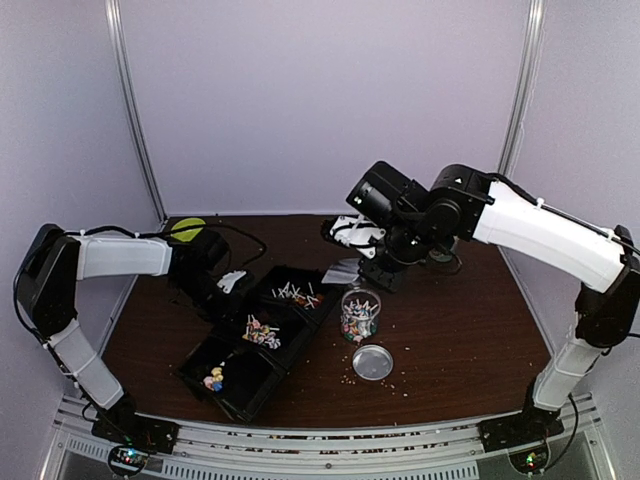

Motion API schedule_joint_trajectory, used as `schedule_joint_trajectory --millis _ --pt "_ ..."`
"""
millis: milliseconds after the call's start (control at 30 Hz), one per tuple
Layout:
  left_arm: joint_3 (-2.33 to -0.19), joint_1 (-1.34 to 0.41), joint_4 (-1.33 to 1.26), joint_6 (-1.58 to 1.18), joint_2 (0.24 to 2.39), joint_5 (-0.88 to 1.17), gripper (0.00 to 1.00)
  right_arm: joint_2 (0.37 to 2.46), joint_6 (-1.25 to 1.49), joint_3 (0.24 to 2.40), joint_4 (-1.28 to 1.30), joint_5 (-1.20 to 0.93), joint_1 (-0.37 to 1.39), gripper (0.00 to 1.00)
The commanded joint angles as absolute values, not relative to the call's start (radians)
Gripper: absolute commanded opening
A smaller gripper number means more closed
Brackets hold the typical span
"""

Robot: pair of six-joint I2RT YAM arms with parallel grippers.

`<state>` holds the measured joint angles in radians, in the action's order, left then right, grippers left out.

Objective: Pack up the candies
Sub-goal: Scoop the fake candies from the storage box.

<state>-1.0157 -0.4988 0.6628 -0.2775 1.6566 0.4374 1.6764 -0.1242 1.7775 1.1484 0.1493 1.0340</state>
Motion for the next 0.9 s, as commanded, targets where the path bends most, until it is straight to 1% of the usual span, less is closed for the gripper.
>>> schedule_joint_trajectory --millis 0,433,867 --pt "-1.069 -0.517 0.682 -0.213 1.639 0.36 0.0 1.725 -0.14 1.818 1.196 0.201 1.052 0.0" --pt "-1.08 -0.559 0.704 -0.201 1.615 0.186 0.0 1.918 -0.126 1.93 1.211 0.223 1.086 0.0" --pt "-1.088 -0.564 0.714 -0.2 1.577 0.1 0.0 2.085 -0.149 2.055 1.305 0.251 1.11 0.0"
